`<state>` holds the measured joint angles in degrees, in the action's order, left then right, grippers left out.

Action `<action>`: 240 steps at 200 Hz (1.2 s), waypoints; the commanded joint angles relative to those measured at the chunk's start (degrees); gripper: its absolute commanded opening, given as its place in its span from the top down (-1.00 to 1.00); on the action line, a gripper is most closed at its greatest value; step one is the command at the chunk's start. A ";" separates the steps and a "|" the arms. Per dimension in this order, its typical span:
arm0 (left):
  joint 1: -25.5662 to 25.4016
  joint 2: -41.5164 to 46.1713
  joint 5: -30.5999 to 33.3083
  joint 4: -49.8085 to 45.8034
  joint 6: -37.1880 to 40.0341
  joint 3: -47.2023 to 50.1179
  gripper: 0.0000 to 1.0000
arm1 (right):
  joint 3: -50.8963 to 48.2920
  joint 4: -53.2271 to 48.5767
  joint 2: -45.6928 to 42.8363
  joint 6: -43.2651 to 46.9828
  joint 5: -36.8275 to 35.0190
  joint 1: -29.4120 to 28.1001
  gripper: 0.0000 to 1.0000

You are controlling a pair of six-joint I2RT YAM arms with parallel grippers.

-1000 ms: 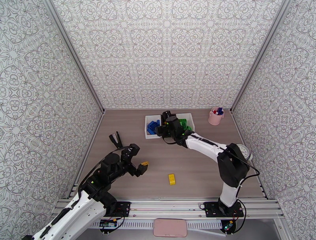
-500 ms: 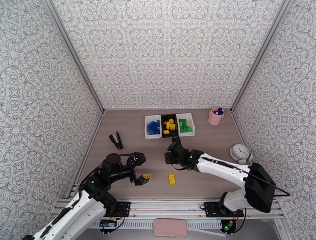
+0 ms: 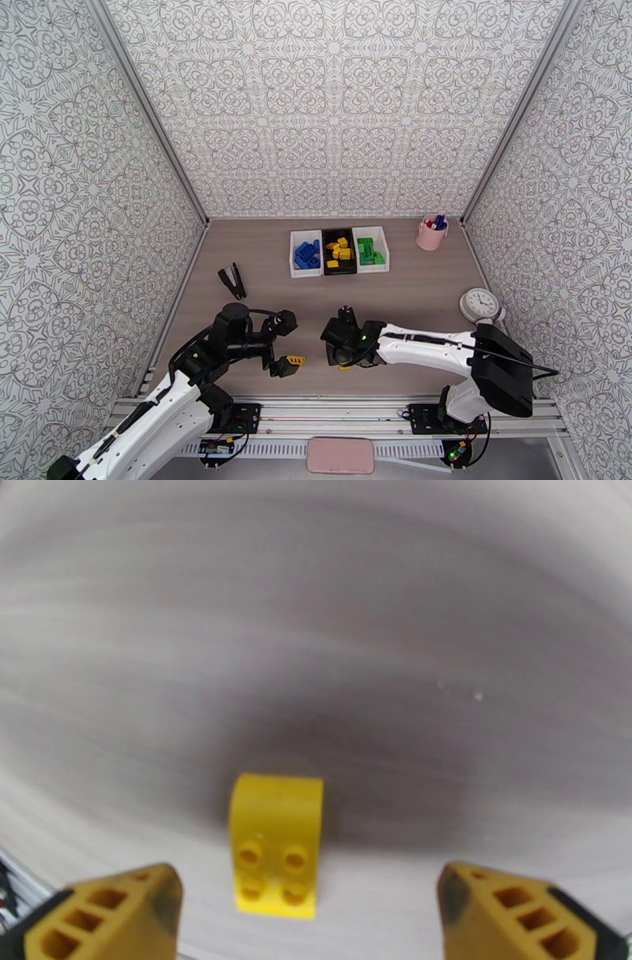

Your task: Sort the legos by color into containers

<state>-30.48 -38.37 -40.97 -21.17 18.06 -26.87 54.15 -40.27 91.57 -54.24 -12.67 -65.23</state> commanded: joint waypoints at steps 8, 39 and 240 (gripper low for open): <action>0.72 0.29 -2.12 1.22 0.29 0.66 -0.92 | 1.97 -1.65 3.39 -1.92 1.91 -1.08 -0.64; 0.86 0.30 -2.44 1.79 0.17 0.84 -0.93 | 0.69 0.37 3.83 -4.65 2.31 -1.05 -0.27; -6.54 11.49 24.22 12.43 -13.42 3.42 -0.99 | 5.83 12.19 -3.44 16.57 -8.64 10.02 0.35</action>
<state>-34.85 -28.14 -26.09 -14.70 10.55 -25.63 56.80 -33.71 88.99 -46.02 -17.87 -59.53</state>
